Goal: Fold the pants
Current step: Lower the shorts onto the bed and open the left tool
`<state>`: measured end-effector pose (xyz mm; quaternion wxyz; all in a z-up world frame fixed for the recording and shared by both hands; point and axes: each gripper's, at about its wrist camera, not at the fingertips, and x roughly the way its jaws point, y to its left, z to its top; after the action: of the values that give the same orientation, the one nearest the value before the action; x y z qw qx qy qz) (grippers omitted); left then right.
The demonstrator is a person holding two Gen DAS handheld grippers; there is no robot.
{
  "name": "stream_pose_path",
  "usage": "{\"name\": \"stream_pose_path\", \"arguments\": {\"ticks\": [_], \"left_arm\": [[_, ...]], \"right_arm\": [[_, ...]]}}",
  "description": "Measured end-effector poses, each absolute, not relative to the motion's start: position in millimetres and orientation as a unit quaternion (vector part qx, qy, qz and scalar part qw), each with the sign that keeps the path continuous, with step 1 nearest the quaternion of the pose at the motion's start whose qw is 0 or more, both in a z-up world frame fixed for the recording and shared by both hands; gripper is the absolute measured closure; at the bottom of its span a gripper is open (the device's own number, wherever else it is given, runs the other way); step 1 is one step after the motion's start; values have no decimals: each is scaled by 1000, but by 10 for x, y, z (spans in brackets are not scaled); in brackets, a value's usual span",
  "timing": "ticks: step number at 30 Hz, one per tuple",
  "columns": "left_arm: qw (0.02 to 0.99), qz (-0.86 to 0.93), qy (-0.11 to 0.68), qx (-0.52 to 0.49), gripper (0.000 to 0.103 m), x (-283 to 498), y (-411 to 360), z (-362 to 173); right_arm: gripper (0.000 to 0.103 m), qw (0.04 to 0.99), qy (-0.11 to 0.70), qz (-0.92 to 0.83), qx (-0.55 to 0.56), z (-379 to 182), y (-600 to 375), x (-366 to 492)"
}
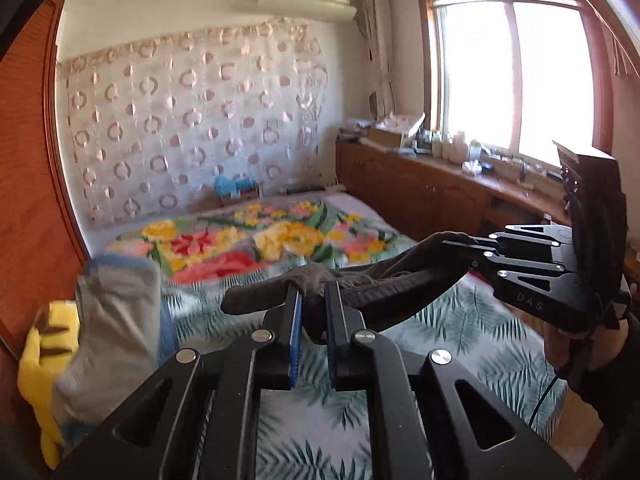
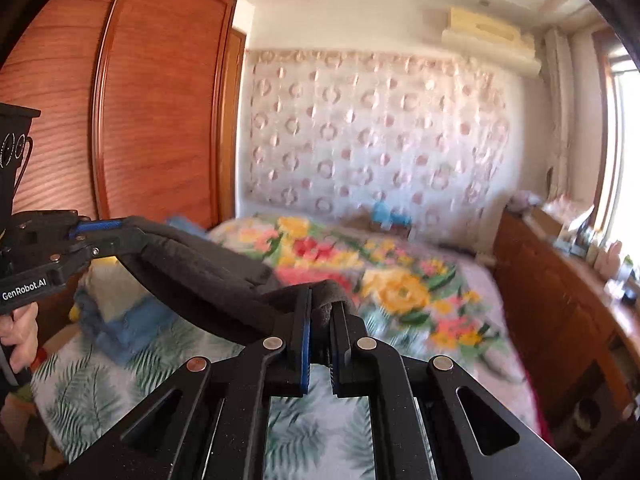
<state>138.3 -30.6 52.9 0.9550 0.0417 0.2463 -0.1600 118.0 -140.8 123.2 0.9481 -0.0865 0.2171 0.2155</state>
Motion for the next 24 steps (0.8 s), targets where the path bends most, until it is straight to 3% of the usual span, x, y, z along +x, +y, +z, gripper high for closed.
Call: {"name": "stream_pose_path", "arguments": {"ticks": [12, 24], "left_arm": [[927, -165, 337, 12, 92, 608, -464, -541], [914, -156, 375, -11, 91, 515, -437, -822]], "right_arm": [[96, 904, 337, 253, -68, 271, -1530, 780], [96, 894, 372, 248, -40, -104, -1638, 534]]}}
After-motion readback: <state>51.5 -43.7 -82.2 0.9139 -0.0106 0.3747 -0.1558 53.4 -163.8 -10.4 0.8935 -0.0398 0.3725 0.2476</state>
